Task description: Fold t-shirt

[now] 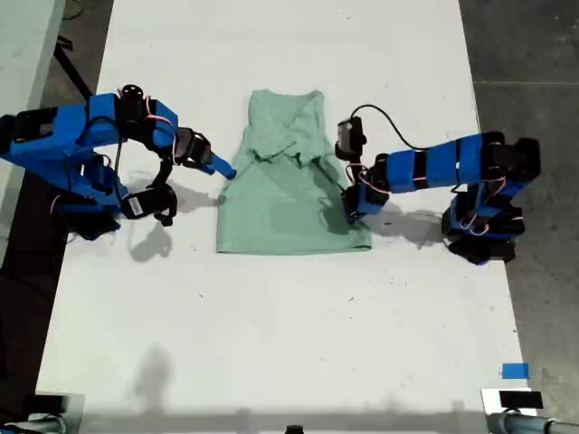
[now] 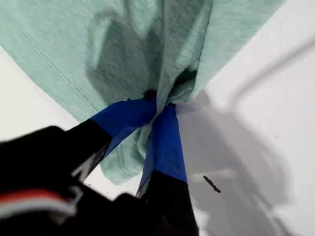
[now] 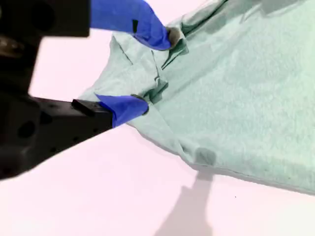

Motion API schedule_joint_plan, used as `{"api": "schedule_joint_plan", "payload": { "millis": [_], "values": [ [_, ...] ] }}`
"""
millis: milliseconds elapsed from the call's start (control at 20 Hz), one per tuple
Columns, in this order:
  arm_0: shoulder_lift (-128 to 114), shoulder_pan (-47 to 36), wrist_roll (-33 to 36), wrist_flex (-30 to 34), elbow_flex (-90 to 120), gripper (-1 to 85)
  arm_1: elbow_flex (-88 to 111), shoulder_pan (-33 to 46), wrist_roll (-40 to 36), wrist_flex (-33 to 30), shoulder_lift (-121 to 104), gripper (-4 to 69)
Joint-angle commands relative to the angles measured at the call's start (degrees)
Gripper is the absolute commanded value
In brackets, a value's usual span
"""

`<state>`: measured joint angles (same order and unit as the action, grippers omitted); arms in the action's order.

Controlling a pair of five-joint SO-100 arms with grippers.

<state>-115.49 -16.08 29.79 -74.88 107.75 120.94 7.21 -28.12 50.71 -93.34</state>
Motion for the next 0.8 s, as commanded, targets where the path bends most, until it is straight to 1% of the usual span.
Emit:
{"api": "schedule_joint_plan", "payload": {
  "millis": [0, 150, 300, 400, 600, 750],
  "values": [
    [-0.2, 0.4, -0.2, 0.8, -0.8, 21.4, -6.4, 0.1, 0.8, 7.4, -0.4, -0.9],
    [-0.2, 0.5, -0.2, 0.8, -0.4, 21.4, -16.0, -0.4, 1.4, 17.8, -1.0, -0.9],
    [-0.3, 0.7, -0.2, 0.8, -0.3, 21.4, -27.7, -1.1, 2.4, 23.7, 1.1, -0.9],
    [-0.4, 0.7, -0.3, 0.8, 0.0, 21.4, -35.4, -2.3, 3.6, 23.8, 5.8, -0.9],
    [-0.6, 0.7, -0.3, 0.9, 0.2, 21.4, -58.3, -5.9, 8.0, 23.8, 25.7, -0.9],
    [-1.1, 0.6, -0.5, 0.9, 1.0, 21.5, -66.6, -6.9, 11.7, 22.1, 35.4, -1.3]
  ]
}}
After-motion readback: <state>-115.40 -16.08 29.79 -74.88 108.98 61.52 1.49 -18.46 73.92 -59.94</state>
